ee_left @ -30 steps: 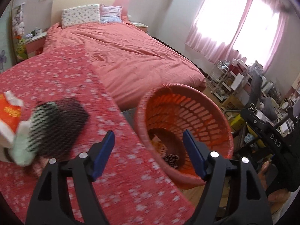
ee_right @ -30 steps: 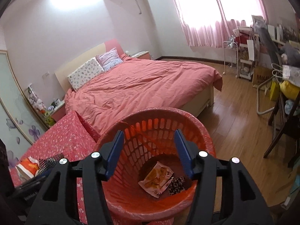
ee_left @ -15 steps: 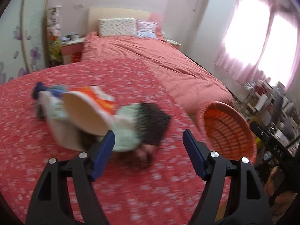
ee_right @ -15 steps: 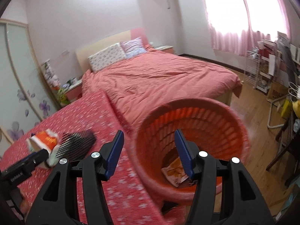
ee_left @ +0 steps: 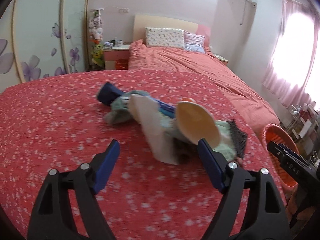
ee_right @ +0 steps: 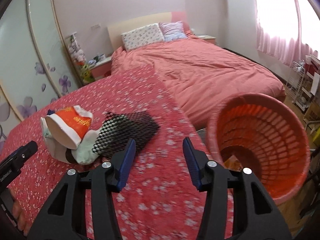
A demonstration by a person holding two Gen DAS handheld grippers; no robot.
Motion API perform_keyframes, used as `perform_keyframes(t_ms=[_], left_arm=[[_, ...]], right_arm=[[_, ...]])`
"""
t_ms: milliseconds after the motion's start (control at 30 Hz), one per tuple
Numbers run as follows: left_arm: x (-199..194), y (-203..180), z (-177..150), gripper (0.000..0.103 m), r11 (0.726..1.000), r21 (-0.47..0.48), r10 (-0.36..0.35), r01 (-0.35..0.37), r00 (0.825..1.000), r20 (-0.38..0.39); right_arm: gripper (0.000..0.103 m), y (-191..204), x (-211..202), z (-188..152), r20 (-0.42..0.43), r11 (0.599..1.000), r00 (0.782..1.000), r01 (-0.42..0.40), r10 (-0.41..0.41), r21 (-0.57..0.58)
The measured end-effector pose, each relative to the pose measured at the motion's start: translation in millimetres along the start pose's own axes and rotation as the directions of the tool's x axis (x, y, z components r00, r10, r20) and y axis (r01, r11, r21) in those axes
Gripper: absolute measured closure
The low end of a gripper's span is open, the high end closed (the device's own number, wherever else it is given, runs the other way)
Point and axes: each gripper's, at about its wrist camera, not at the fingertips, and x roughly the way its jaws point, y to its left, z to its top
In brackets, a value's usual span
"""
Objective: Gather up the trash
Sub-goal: 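Move both tools back over the remaining items on the bed, then grasp the black mesh pouch with the right tool while the left grasps the orange-printed paper cup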
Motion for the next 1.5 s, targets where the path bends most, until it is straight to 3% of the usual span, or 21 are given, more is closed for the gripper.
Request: perform_keyframes(t_ms=[133,433,500,567,700,833,1167,1367,1500], left_arm=[[1.7,9.1,-3.9,0.023,1.000,-0.008,0.020,-0.020,1.000,-0.001],[7.3,18.1,-10.2,0.024,0.999,-0.030,0.017,-0.018,1.000,-0.015],[9.2,17.3,-10.9,0.024,1.000,-0.028,0.013,-0.013,1.000,-0.015],[10.7,16.6,-10.7,0.024,1.000,-0.027,0.007,-0.008,1.000,-0.015],[13.1,14.0,-8.8,0.024,1.000,-0.029,-0.007,0.006,1.000,-0.015],[13.0,8.5,-6.0,0.024,1.000,-0.021,-0.015,0.015,1.000,-0.009],[20.2,-18.8,16.5,0.039,0.998,0.028,-0.062,0.062,0.998,0.002],[42.6,-38.8,28.9,0.054,0.996,0.086,-0.034,0.037,0.999,-0.034],[52.3,-51.2,36.4,0.059,0.992,0.126,-0.012,0.016,0.999,-0.037]], right_arm=[[0.063,13.0,21.1,4.0,-0.036,1.000,0.999,-0.004,0.005,0.011],[0.063,15.2,60.3,6.7,-0.118,0.997,0.993,-0.017,0.025,0.073],[0.070,18.7,62.3,4.2,-0.129,0.998,0.991,-0.023,0.030,0.057],[0.083,21.5,62.5,0.8,-0.127,1.000,0.992,-0.007,0.011,0.029],[0.096,18.6,55.6,0.1,-0.111,1.000,0.994,-0.008,0.010,0.018],[0.097,10.6,44.3,1.7,-0.081,0.999,0.997,-0.015,0.018,0.033],[0.097,-0.4,24.0,7.2,-0.027,0.999,1.000,-0.007,0.008,0.033],[0.097,-8.1,25.4,2.8,-0.042,0.999,0.999,-0.016,0.019,0.049],[0.097,-9.1,23.9,2.5,-0.043,0.999,0.999,-0.021,0.023,0.044]])
